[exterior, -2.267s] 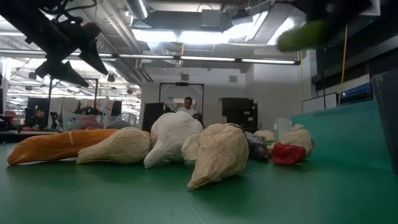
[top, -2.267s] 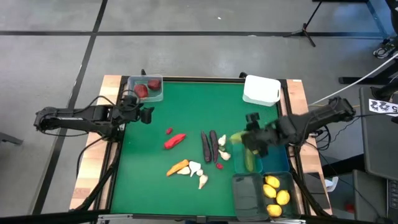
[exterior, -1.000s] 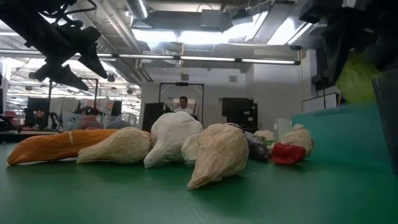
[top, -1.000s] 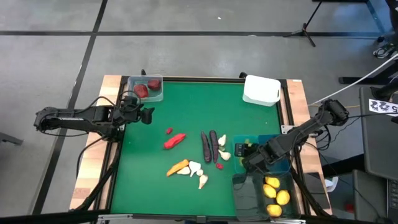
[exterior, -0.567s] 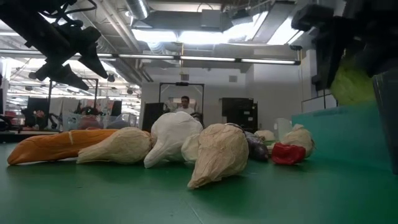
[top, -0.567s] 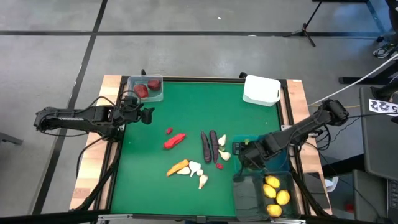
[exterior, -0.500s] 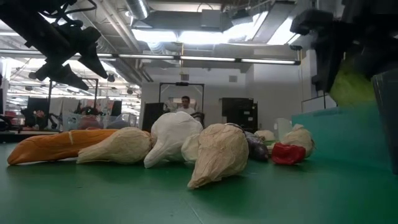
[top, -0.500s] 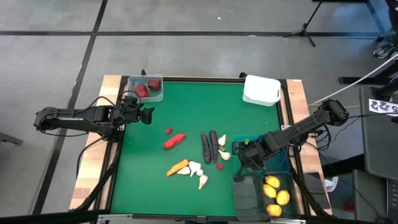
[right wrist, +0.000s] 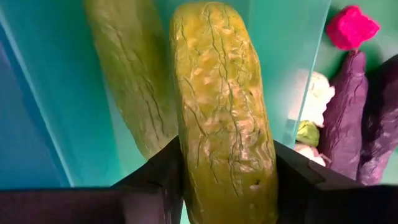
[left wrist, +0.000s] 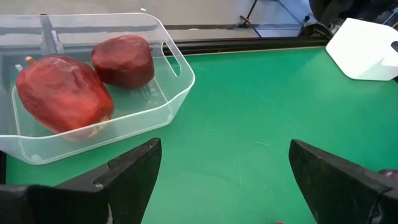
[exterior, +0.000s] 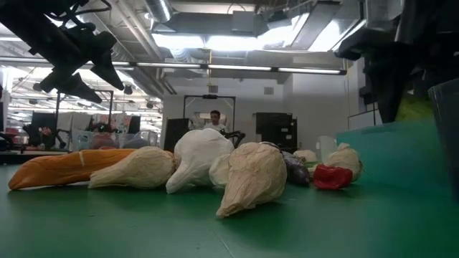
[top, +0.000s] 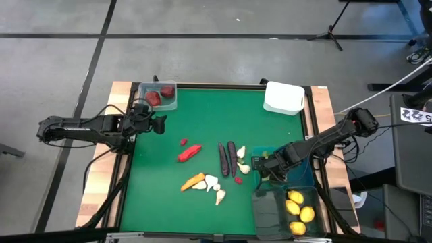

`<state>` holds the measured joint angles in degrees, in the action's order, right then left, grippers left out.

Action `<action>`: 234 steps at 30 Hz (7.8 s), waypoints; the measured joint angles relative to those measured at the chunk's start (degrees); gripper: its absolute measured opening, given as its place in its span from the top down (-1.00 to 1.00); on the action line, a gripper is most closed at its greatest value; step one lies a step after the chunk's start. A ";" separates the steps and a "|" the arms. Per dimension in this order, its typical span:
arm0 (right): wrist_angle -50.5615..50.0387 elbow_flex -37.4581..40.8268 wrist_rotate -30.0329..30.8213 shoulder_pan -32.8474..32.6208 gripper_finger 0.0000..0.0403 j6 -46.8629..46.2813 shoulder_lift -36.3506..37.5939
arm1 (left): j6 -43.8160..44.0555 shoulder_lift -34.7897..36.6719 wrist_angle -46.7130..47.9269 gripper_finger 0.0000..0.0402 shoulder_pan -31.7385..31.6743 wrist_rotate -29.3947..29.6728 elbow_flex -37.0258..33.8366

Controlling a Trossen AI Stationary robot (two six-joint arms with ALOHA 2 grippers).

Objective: Sort produce into baskets
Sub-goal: Put the cucumber into the green bin, then put the eggplant into the left black bin

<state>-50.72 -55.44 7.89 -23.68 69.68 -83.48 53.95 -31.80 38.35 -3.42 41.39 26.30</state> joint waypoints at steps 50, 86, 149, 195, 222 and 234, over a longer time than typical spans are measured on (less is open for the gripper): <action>3.18 -3.66 -0.54 6.12 -0.48 -16.86 3.42 | -1.22 -0.01 -0.05 -0.72 -0.01 0.90 0.00; 34.18 -10.93 -13.77 16.89 -0.48 10.56 -18.16 | -1.99 0.01 0.02 -0.72 0.00 1.29 0.00; 53.97 -13.99 -25.64 27.36 -0.19 -35.10 -26.38 | -1.84 -0.05 -0.07 -0.72 -0.02 1.88 0.00; 41.88 -23.92 -24.97 25.96 0.35 -28.87 -38.73 | -1.49 -0.23 -0.02 -0.72 -0.02 1.92 0.00; -15.32 -52.66 -18.55 12.59 0.28 -24.47 -28.17 | -1.45 -0.23 0.00 -0.72 -0.02 2.51 0.00; -36.10 -52.89 -9.56 -7.07 0.25 -50.67 -23.37 | -1.30 -0.23 -0.04 -0.72 0.00 2.51 0.00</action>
<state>-86.82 -108.33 -1.68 -30.75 19.01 -106.85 52.66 -32.03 38.30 -3.43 43.90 26.30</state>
